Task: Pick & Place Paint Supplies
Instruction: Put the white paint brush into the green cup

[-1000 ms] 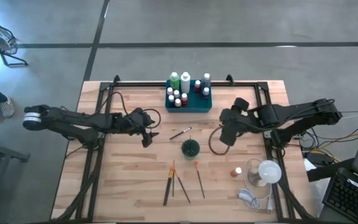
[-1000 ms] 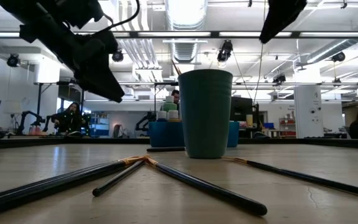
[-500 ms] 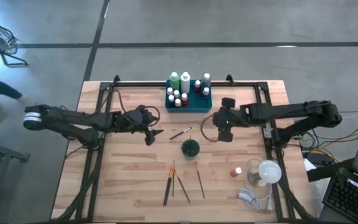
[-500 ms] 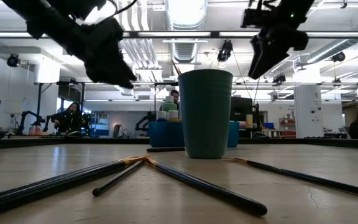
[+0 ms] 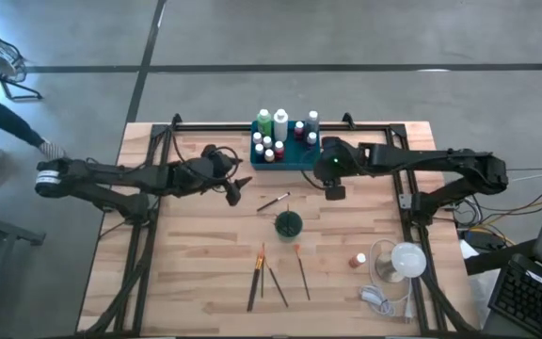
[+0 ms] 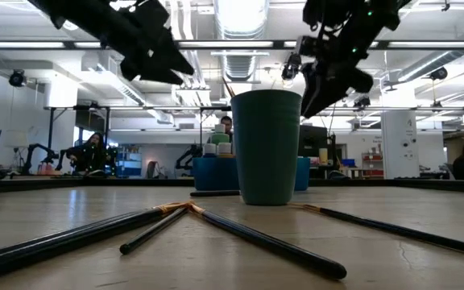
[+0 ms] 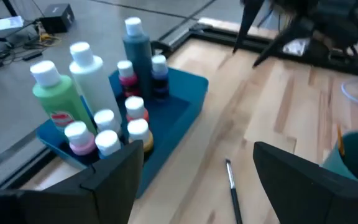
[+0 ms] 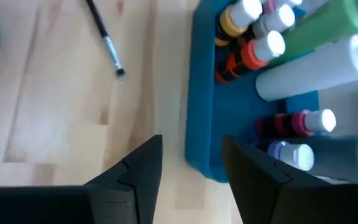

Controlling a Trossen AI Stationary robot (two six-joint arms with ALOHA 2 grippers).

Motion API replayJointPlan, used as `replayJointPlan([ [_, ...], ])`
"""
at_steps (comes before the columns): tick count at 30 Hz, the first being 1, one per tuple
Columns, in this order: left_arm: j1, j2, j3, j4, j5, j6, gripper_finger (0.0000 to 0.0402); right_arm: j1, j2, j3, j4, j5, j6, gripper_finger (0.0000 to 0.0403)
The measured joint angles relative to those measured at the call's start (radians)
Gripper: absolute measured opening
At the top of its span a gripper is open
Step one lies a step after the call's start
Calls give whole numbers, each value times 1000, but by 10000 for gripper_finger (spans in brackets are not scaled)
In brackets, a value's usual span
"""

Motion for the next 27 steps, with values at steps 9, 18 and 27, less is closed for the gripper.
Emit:
replayJointPlan([
  [9, 20, -3, 68, 0, -6, -33, 307, -22, 107, -1, 69, -261, 34, 157],
  [18, 24, -4, 76, -6, -6, -33, 307, -27, 176, 10, 112, -265, -1, 193],
  [27, 35, -17, 88, -116, -9, -26, 307, -27, 349, 206, -10, -265, -48, 195],
])
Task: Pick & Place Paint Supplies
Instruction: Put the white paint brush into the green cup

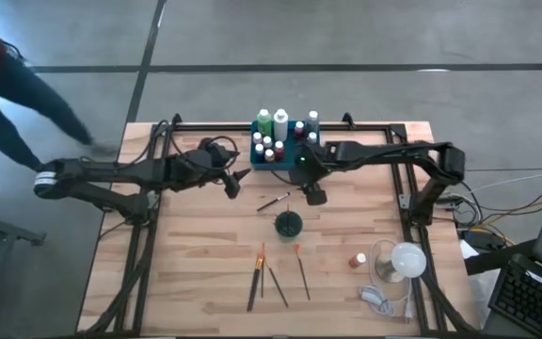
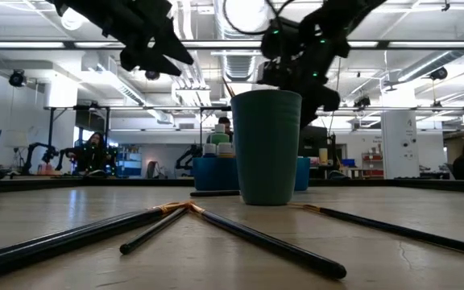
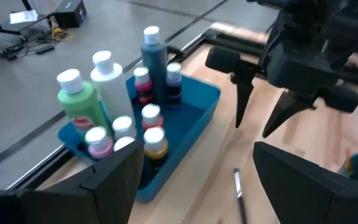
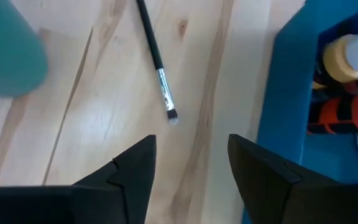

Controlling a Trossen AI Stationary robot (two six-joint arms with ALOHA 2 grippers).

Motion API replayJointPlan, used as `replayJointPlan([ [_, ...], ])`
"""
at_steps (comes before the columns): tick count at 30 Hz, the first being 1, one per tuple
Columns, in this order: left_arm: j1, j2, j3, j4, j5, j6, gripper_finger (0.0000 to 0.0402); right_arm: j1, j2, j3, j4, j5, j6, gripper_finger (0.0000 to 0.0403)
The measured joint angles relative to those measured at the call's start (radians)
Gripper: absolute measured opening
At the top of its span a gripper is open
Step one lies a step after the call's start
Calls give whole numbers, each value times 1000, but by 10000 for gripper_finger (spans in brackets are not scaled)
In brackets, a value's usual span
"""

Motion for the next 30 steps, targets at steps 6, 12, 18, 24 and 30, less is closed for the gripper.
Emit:
replayJointPlan([
  [6, 2, -15, 27, -114, -84, 49, 307, -2, 132, 168, -151, -1, -51, 194],
  [12, 6, -51, 29, -167, -172, 91, 307, -4, 204, 244, -182, -18, -98, 210],
  [18, 17, -116, 13, -298, -201, 36, 307, -7, 253, 314, -304, -27, -105, 222],
  [24, 21, -209, -52, -368, -223, -18, 307, -6, 258, 308, -312, -28, -132, 226],
  [30, 23, -335, -168, -392, -262, -69, 307, -6, 260, 297, -308, -27, -141, 210],
])
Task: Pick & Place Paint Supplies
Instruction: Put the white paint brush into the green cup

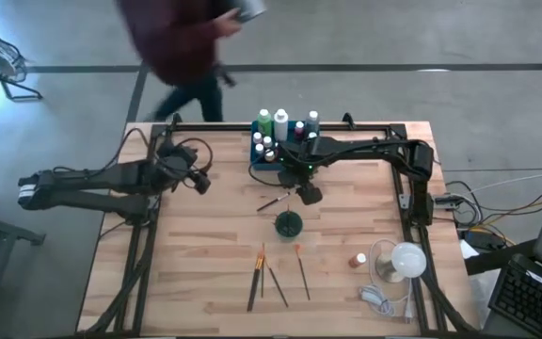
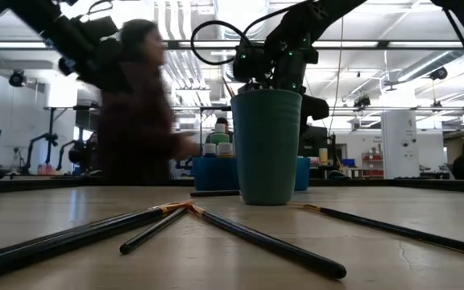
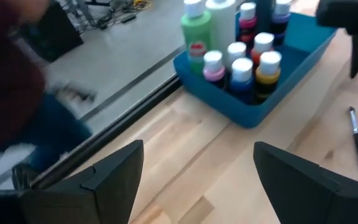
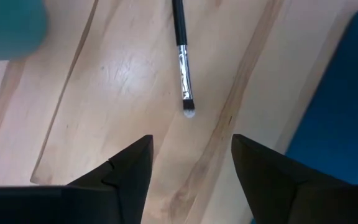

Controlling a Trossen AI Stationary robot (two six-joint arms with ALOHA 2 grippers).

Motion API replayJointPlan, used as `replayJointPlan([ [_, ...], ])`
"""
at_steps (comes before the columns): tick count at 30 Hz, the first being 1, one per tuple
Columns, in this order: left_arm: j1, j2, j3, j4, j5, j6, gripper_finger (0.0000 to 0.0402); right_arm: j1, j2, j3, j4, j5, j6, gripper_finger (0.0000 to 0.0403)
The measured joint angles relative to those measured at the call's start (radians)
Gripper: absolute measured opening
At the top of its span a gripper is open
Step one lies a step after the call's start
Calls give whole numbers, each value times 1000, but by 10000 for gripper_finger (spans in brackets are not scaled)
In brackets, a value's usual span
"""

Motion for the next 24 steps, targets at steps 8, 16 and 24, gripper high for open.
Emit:
replayJointPlan([
  [8, 3, -162, -132, 22, -4, -50, 307, 0, 3, -2, 3, 0, 6, 194],
  [16, 3, -245, -228, 46, 3, -103, 307, 0, 3, 4, 18, 1, 8, 200],
  [24, 3, -250, -232, 59, 11, -87, 307, 0, 3, 6, 20, 2, 14, 217],
])
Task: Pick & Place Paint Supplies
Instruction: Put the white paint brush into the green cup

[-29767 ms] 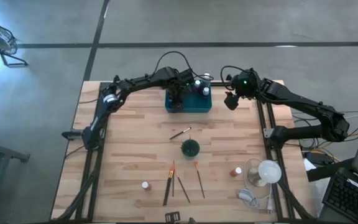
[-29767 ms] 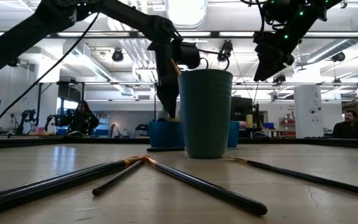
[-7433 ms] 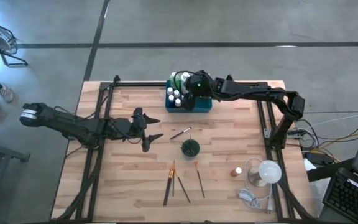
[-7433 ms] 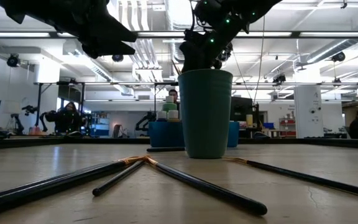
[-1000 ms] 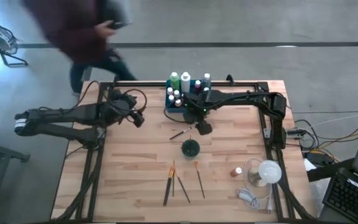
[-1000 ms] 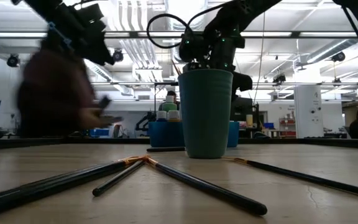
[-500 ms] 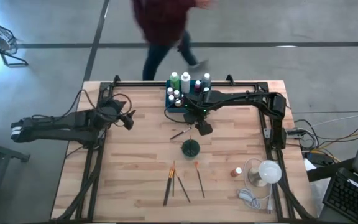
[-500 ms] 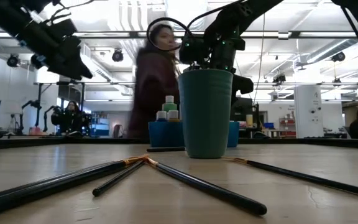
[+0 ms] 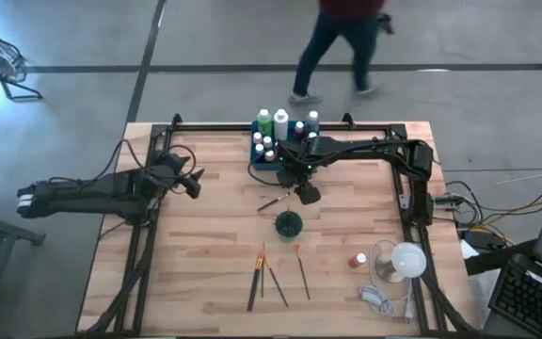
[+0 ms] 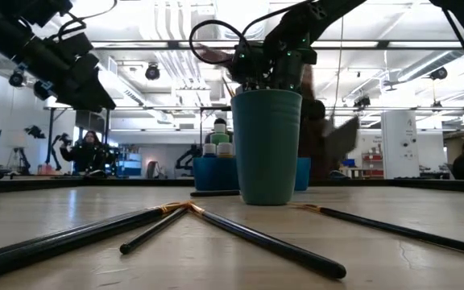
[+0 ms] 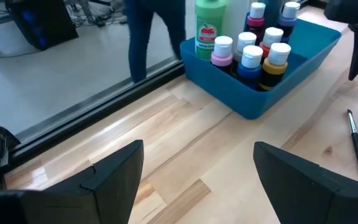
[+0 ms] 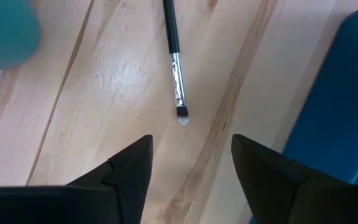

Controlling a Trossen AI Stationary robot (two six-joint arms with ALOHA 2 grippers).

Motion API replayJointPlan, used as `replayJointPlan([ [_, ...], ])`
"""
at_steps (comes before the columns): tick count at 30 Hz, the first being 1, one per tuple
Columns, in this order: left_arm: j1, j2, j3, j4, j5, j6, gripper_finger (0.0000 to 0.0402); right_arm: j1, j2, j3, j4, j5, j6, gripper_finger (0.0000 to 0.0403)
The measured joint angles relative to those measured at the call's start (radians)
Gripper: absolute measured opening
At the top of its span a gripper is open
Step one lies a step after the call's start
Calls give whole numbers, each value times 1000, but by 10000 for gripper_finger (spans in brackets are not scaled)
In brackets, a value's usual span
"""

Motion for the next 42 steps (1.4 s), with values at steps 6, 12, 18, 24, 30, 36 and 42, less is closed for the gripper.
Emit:
replayJointPlan([
  [6, 0, 0, 0, 35, 31, 33, 307, 0, 0, 0, -1, 2, 4, 226],
  [12, 0, 0, 0, 161, 166, 102, 307, 0, 0, 24, -8, 3, 16, 235],
  [18, 0, 0, 0, 176, 213, 101, 307, 7, 0, 56, -8, 3, 26, 239],
  [24, 0, 0, 0, 175, 222, 97, 307, 14, 1, 50, -10, -1, 18, 221],
  [30, 0, 0, 0, 173, 222, 93, 307, 23, 18, 47, -14, 0, -2, 208],
  [36, 1, -3, 0, 162, 208, 114, 307, 51, 93, 46, -62, 17, -35, 206],
  [42, 2, -6, 0, 154, 177, 154, 307, 50, 126, 72, -52, 56, -30, 216],
])
